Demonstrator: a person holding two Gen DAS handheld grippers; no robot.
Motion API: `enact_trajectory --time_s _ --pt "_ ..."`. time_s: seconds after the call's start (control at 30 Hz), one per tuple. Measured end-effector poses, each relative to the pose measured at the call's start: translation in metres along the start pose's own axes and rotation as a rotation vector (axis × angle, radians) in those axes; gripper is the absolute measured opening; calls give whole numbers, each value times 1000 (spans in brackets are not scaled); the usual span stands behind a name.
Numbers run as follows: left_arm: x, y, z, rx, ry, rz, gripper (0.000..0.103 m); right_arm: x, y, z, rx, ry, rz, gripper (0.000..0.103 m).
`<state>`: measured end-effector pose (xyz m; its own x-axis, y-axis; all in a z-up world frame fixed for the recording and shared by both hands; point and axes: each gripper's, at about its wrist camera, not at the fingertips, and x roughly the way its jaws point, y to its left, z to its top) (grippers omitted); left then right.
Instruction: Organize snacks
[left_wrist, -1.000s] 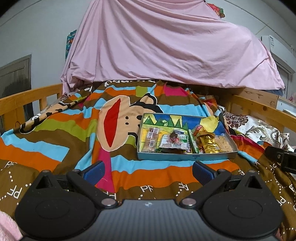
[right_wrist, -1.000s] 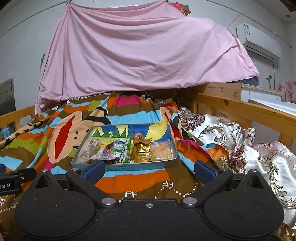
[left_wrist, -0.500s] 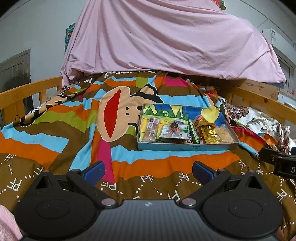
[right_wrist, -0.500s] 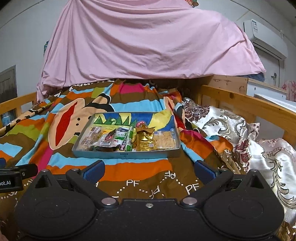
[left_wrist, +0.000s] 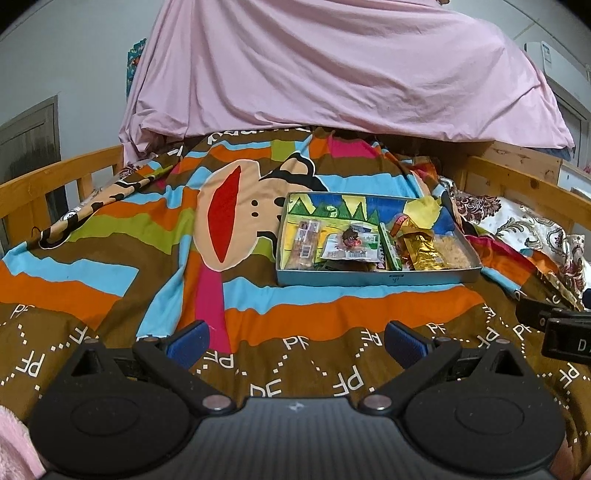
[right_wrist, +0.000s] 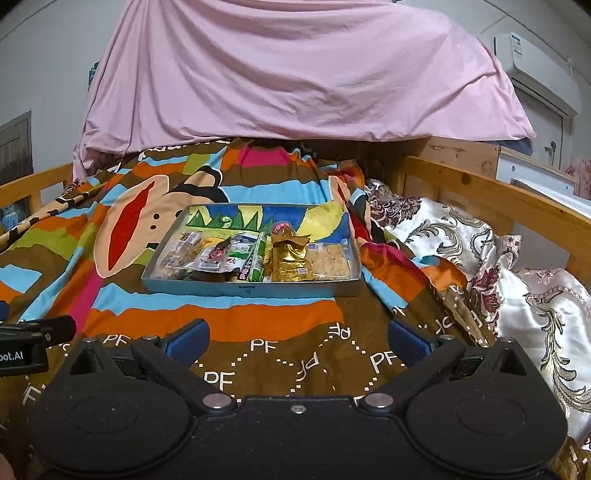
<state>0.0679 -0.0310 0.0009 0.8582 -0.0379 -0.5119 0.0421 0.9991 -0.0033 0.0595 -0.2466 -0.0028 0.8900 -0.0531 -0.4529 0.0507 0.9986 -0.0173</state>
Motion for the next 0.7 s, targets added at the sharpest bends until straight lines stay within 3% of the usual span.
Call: enact_trajectory --time_s 0.7 --pt "2 0 -2 1 7 0 103 3 0 0 -4 10 -1 102"
